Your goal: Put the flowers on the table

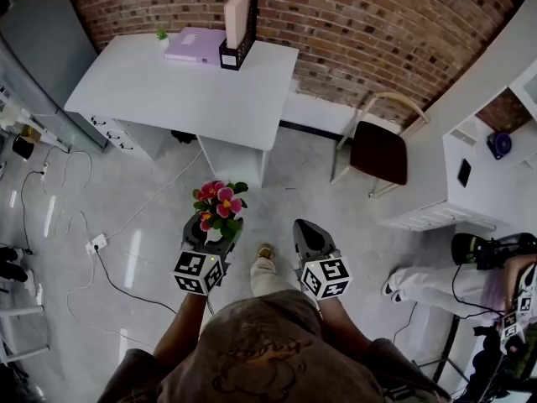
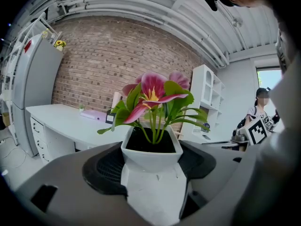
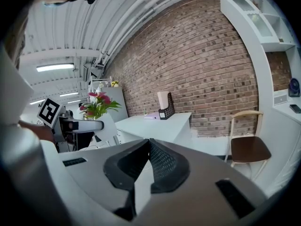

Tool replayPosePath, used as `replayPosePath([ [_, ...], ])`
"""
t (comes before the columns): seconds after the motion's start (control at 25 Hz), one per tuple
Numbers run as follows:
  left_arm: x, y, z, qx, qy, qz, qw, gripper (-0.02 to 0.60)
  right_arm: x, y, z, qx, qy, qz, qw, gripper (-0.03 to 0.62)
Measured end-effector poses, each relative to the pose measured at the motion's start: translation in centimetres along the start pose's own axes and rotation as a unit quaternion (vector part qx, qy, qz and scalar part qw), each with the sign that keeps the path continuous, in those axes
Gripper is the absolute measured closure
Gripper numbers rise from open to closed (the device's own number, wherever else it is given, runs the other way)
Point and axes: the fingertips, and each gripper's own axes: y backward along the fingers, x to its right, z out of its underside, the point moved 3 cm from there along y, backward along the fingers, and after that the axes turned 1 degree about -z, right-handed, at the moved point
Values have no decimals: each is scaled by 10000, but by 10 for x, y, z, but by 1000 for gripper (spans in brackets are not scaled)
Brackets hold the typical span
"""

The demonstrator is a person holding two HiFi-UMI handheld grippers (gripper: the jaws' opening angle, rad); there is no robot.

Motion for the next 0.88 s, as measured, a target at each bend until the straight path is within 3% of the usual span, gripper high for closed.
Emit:
replayPosePath([
  [0.44, -9, -71, -36, 113, -58, -286, 9995, 222, 67, -60, -45, 60, 26, -206, 9998, 591],
  [0.88, -41, -104, -45, 151, -88, -505, 9986, 222, 76, -110, -52, 2, 30, -466, 9989, 591],
])
